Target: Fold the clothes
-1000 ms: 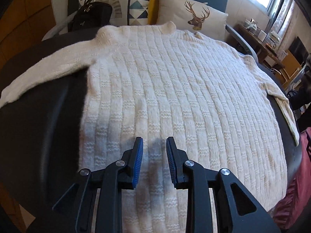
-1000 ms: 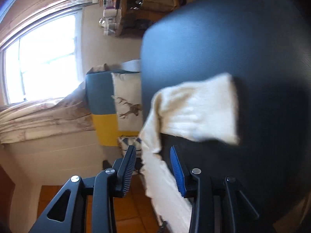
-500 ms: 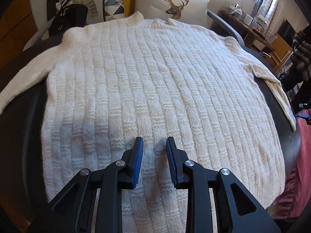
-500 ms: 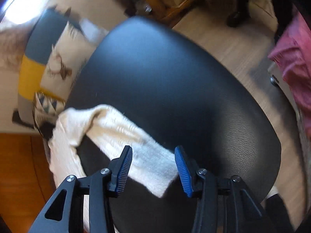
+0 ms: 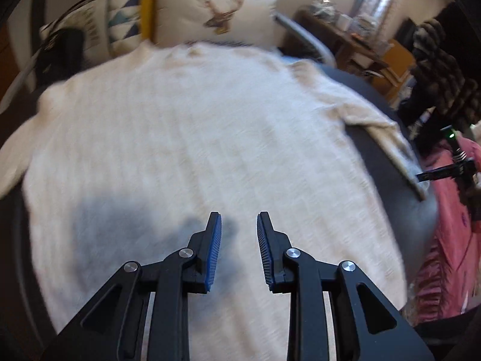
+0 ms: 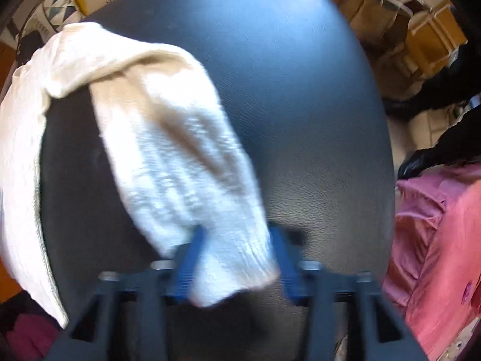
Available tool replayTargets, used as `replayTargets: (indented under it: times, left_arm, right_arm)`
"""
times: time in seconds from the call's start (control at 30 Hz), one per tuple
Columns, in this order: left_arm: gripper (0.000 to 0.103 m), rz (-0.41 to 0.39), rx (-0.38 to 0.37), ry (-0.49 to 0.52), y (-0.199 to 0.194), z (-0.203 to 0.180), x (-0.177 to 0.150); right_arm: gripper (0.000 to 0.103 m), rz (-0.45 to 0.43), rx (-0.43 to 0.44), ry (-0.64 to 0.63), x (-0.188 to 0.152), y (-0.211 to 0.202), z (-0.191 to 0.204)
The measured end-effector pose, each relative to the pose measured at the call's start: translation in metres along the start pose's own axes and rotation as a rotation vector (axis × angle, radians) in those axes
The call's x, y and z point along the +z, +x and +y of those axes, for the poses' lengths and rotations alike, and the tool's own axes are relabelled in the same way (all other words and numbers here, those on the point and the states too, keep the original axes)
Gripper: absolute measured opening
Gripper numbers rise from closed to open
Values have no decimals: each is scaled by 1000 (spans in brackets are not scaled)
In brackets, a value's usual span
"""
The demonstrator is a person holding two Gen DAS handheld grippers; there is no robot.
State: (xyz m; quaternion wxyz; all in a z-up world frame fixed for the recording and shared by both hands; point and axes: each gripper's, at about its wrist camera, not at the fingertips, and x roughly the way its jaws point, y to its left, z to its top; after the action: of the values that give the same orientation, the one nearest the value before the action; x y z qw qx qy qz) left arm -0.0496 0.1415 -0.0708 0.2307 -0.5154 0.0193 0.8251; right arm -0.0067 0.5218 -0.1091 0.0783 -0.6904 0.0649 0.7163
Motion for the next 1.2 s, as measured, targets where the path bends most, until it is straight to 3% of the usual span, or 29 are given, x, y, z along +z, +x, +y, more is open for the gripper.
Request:
replayTargets:
  times: [0.1, 0.2, 0.27, 0.33, 0.43, 0.5, 0.53, 0.63, 0.77, 0.9, 1.03, 1.07, 1.13, 1.2]
  left_arm:
    - [27, -17, -45, 95, 16, -41, 45]
    - [27, 68, -193, 94, 50, -74, 83]
    - [27, 129, -295, 90, 73, -97, 107]
    - [27, 219, -405, 5, 101, -108, 122]
    - [37, 311, -530, -126, 139, -119, 132]
    - [42, 339, -580, -230, 158, -122, 132]
    - [49, 368, -590, -286, 167, -122, 128]
    - [51, 429, -664, -394, 174, -119, 108]
    - [54, 465, -679, -478, 177, -115, 82]
    - [54, 419, -643, -559, 190, -116, 84]
    - [49, 290, -723, -689, 187, -117, 98]
    - [38, 252, -735, -666, 183, -121, 102]
    - [38, 212, -721, -604, 178, -131, 102]
    - [38, 316, -680, -570, 193, -138, 85]
  right_arm:
    - [10, -24, -248, -131, -11, -5, 39]
    - [10, -127, -622, -339, -25, -18, 78]
    - [10, -228, -733, -364, -26, -40, 91]
    - [10, -331, -826, -369, -36, -63, 98]
    - [10, -438, -936, -360, -57, -74, 105]
    - [10, -462, -971, -363, -59, -67, 111]
    - [10, -461, -976, -367, -57, -61, 114]
    - [10, -452, -977, -370, -63, -55, 110]
    - [10, -473, -962, -343, -80, -66, 92]
    - [10, -554, -996, -326, -89, -73, 68]
    - [10, -624, -1063, -332, -110, -98, 65]
    - [10, -648, -1081, -326, -110, -100, 61]
    - [12, -663, -1125, -328, -109, -82, 53]
    - [13, -596, -1146, -358, -107, -50, 38]
